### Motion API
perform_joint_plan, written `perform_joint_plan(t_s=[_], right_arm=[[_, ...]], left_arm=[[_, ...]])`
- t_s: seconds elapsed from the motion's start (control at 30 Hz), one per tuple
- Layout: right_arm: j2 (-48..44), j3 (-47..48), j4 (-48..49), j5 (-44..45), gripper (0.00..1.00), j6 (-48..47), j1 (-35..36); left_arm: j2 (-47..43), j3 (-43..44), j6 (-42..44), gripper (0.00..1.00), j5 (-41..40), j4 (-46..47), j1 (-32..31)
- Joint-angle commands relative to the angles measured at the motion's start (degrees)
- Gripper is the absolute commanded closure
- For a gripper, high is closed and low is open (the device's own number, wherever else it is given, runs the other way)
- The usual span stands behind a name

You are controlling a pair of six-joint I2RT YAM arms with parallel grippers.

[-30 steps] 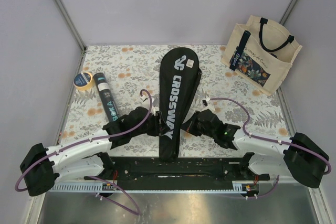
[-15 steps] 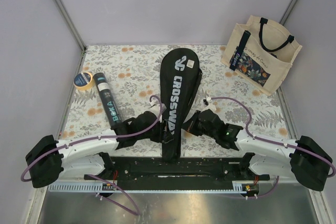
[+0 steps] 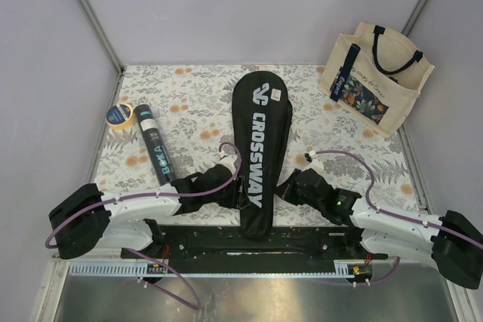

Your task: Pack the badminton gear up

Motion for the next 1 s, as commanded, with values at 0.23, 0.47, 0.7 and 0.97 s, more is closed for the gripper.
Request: perform_joint_plan(t_s=[0.23, 0.47, 0.7, 0.97], right_arm=[[-5.7, 8.5, 1.7, -3.7, 1.00, -4.9, 0.6], [3.2, 2.0, 14.2, -7.7, 1.00, 0.1, 0.6], [-3.6, 3.1, 7.6, -5.8, 1.00, -2.3, 0.6], [-3.7, -1.8, 11.7, -6.8, 1.00, 0.2, 0.6]], left_arm=[[-10.2, 3.7, 3.4, 0.51, -12.5, 0.1, -8.1], [-9.8, 4.2, 0.8, 0.50, -15.2, -6.3, -8.1], [-9.4, 3.1, 1.2, 0.49, -12.0, -3.8, -8.1], [-7.5, 1.1, 3.2, 0.53, -0.6, 11.4, -8.7]])
